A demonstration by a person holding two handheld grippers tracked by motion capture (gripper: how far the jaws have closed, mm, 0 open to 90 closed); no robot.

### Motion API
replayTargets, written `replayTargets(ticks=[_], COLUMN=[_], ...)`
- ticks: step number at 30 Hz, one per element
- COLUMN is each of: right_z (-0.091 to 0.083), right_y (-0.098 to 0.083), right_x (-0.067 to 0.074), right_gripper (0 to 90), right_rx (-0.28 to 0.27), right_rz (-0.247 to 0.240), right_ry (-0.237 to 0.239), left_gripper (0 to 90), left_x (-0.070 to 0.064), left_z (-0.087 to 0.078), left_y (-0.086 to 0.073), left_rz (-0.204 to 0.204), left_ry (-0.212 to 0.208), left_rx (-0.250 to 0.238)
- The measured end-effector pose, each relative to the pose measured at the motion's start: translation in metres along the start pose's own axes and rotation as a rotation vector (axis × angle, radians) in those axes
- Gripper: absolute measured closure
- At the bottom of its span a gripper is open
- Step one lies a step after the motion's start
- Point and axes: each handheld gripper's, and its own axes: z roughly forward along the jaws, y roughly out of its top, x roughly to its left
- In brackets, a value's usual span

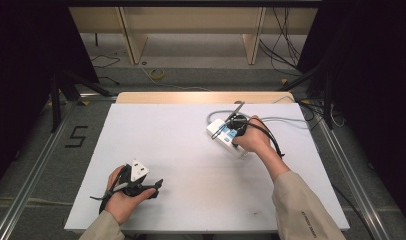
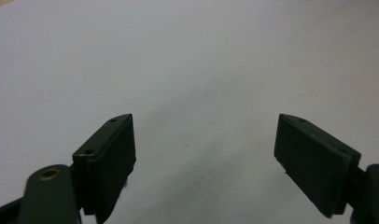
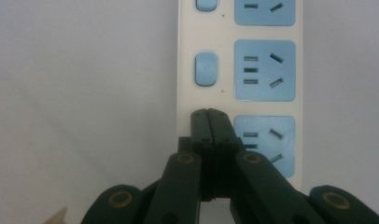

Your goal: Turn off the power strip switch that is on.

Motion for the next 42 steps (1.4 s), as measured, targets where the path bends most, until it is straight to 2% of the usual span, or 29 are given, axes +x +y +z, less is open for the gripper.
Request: replayTargets(ticks=[10,18,30,40,42], right_z=[0.0001,0.0016,0.0012,0.0006,-0.0006], right_y=[0.0007,0.0024,0.0016,-0.0024,-0.0040], right_x=[0.0015,0.0053,0.0053,0.0033,0.0027], right_gripper=[90.0,90.0,90.0,90.0,90.0], right_rx=[0.008,0.019,0.015,-0.015,-0.035], right_rz=[0.004,-0.007,-0.002,0.010,0.012], right_ry=[-0.004,-0.027,-0.027,-0.015,-0.014], left_gripper=[20.5,20.5,20.5,20.5,20.5], left_x=[-0.0003,-0.0010,-0.0011,-0.0004,-0.0004], left_z=[0.0002,0.0002,0.0004,0.0009,0.0007], left_y=[0.0002,0.0005,0.0004,0.0001,0.0000], left_rz=[0.001,0.002,0.002,0.002,0.000], left_ry=[-0.001,-0.001,-0.001,-0.002,-0.002], left_rx=[0.001,-0.001,0.000,0.004,0.003])
